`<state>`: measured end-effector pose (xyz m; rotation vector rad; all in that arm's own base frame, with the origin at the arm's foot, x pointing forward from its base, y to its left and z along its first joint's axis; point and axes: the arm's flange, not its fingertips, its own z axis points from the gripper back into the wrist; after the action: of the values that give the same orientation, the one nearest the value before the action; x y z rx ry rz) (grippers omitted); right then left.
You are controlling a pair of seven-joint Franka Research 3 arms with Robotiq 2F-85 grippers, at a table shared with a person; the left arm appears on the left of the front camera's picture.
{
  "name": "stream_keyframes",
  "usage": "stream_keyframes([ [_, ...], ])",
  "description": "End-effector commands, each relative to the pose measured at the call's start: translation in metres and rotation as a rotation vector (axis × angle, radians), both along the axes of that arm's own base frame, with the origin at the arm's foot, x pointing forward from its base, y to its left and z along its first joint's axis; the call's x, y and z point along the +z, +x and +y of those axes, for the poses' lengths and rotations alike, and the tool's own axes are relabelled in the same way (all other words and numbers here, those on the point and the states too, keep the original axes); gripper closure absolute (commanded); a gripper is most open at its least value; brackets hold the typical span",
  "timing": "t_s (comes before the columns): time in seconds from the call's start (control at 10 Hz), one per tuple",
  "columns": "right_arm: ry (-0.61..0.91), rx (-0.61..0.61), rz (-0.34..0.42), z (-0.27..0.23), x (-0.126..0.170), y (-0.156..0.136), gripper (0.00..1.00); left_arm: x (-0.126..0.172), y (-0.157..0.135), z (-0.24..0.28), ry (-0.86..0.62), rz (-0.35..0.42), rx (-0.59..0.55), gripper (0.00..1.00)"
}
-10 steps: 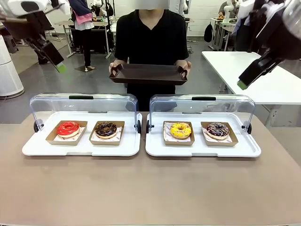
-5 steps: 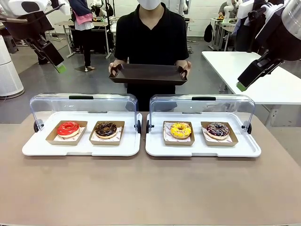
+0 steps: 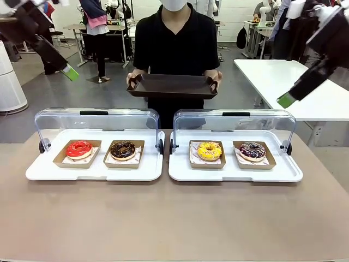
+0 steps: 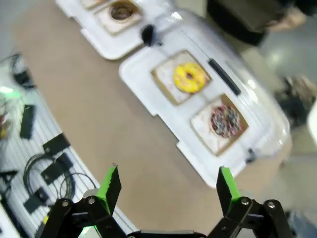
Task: Provide the desired donut to the person.
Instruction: Pick up and lift the Paper togo box containing the Donut pointed at by the person.
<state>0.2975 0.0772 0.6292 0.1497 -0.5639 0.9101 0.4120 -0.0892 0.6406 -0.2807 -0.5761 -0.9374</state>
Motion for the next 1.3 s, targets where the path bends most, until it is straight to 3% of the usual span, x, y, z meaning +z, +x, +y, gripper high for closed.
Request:
stream_keyframes([
  [0.0, 0.177, 0.529, 0.281, -0.046, 0.01, 0.037, 0.0, 0.002, 0.032, 0.042, -0.209, 0.254, -0.391, 0.0],
  [0.3, 0.383, 0.64, 0.276, -0.11, -0.012, 0.074, 0.0, -0.001, 0.047, 0.102, -0.305, 0.26, -0.428, 0.0],
  [0.6, 0.497, 0.655, 0.252, -0.161, -0.027, 0.071, 0.0, -0.004, 0.043, 0.16, -0.397, 0.266, -0.389, 0.0],
  [0.9, 0.663, 0.448, 0.118, -0.197, -0.027, 0.049, 0.0, 0.004, 0.026, 0.182, -0.411, 0.192, -0.303, 0.0],
  [1.2, 0.723, 0.348, 0.084, -0.214, -0.034, 0.039, 0.0, 0.005, 0.007, 0.201, -0.378, 0.086, -0.208, 0.0],
])
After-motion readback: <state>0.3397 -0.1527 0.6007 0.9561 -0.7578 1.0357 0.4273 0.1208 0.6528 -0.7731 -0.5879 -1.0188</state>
